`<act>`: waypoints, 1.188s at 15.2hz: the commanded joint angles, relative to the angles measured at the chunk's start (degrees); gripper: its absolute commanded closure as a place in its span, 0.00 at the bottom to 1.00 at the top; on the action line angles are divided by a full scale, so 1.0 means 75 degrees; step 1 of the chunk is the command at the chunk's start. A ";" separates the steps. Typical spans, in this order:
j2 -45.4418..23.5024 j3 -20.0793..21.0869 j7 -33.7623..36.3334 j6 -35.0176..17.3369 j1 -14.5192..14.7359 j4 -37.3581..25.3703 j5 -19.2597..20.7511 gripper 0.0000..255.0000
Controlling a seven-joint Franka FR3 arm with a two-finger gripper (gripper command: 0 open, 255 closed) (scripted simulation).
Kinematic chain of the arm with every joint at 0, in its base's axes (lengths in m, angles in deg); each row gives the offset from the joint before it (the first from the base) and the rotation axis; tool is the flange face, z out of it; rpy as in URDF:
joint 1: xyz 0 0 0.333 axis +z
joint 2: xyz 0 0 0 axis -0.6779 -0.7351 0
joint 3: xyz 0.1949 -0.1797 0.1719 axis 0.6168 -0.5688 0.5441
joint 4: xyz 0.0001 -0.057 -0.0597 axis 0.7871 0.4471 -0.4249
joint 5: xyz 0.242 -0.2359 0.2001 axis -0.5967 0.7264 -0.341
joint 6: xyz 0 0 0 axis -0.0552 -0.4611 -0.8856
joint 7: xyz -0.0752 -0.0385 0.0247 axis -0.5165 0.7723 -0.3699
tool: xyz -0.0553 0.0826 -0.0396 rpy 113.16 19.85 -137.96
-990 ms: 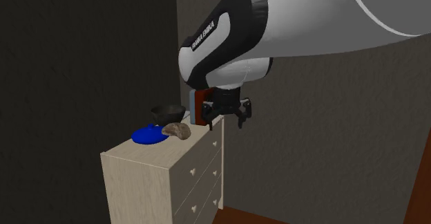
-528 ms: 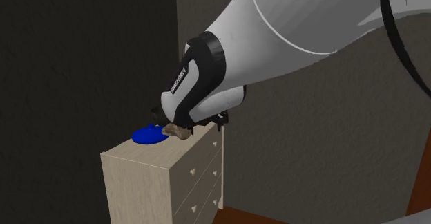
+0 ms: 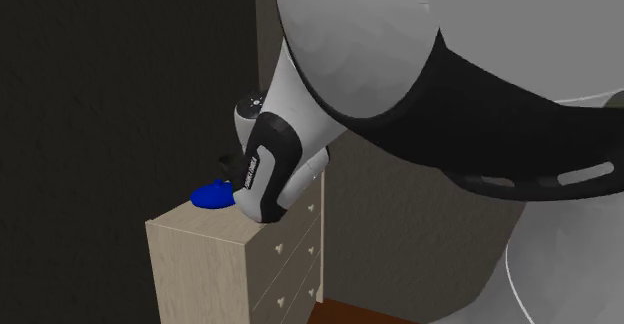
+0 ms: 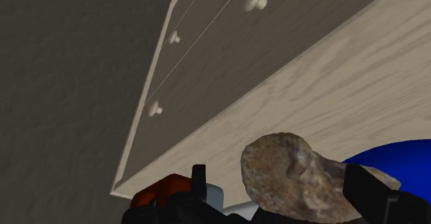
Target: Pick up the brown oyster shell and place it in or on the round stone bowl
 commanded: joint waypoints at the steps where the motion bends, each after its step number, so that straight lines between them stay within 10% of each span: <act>1: -0.0237 0.0676 0.0485 -0.0274 -0.0735 -0.0172 0.0528 0.00; 7: -0.0845 0.2697 0.1634 -0.0611 -0.3087 -0.0666 0.1949 0.00; 15: -0.0836 0.2712 0.1610 -0.0616 -0.3100 -0.0662 0.1918 0.00; 16: -0.0835 0.2715 0.1612 -0.0617 -0.3102 -0.0662 0.1919 1.00; 18: -0.0839 0.2715 0.1609 -0.0614 -0.3104 -0.0666 0.1919 1.00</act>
